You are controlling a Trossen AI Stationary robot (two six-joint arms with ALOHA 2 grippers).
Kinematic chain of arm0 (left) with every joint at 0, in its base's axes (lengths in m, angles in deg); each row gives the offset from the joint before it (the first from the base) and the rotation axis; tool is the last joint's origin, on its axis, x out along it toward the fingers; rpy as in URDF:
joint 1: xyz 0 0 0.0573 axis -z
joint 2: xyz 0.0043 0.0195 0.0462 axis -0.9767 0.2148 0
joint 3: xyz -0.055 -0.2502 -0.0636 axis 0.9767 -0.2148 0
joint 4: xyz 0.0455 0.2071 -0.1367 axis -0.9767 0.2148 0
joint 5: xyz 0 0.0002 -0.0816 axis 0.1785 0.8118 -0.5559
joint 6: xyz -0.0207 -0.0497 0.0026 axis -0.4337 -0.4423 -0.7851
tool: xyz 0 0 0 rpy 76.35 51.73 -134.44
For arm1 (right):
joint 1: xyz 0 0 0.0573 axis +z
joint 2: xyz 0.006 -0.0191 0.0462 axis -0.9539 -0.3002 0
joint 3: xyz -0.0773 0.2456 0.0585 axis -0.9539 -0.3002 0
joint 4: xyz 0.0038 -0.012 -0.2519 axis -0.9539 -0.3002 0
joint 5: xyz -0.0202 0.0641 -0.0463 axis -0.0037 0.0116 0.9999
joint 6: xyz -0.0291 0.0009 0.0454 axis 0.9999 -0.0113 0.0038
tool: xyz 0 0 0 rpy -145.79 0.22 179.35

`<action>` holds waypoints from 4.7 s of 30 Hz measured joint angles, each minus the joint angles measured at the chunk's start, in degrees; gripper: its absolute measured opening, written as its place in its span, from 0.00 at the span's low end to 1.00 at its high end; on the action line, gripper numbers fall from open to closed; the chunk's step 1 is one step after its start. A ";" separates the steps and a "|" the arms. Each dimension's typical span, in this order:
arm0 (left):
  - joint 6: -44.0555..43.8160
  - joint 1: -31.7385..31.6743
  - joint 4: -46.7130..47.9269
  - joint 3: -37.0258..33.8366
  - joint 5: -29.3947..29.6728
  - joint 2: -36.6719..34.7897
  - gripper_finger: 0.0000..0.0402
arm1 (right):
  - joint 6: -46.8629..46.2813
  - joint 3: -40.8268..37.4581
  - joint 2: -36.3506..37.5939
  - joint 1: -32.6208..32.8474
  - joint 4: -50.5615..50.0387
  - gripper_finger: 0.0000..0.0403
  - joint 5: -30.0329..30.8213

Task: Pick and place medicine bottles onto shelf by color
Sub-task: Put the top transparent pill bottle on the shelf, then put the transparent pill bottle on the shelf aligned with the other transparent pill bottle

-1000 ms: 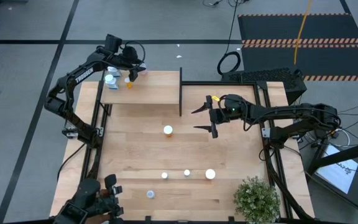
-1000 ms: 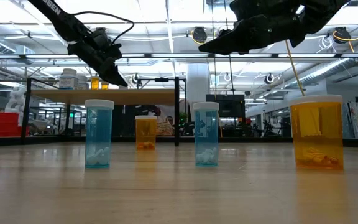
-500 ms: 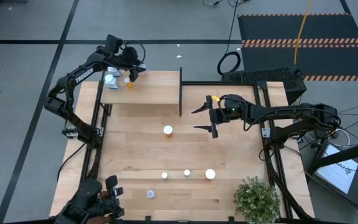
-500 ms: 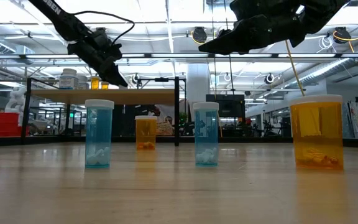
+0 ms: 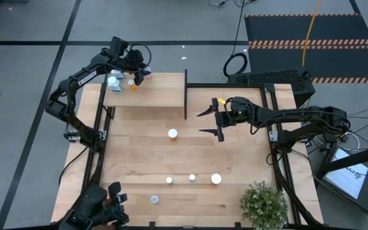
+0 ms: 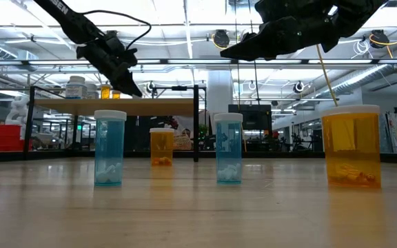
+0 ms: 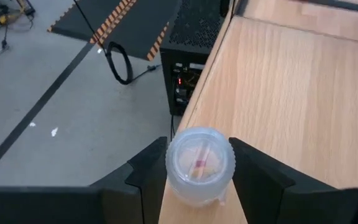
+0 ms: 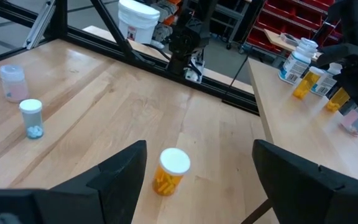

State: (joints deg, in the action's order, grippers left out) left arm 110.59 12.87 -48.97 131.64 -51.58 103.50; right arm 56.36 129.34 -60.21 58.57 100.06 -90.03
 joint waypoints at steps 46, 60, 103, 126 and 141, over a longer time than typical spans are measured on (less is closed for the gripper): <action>-3.14 3.06 1.63 -0.07 8.55 -7.99 0.46 | -0.59 0.01 -0.01 0.00 0.39 0.71 0.00; -15.18 19.35 11.16 -0.04 15.96 -23.95 0.46 | -1.96 0.01 -0.01 0.02 0.24 0.71 0.28; -72.01 109.84 -11.85 -16.52 54.47 -6.10 0.46 | -30.82 0.04 0.01 26.67 -6.57 0.71 23.16; -72.99 112.87 -12.25 -15.49 53.74 1.88 0.58 | -37.73 0.04 -4.96 37.77 -5.46 0.71 32.04; -69.43 107.58 28.11 15.48 39.80 13.83 0.62 | -38.79 0.04 -4.95 38.99 -4.79 0.71 33.33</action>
State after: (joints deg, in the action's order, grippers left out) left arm 41.16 120.45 -20.86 147.13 -11.78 117.33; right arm 17.56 129.37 -65.16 97.56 95.27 -56.70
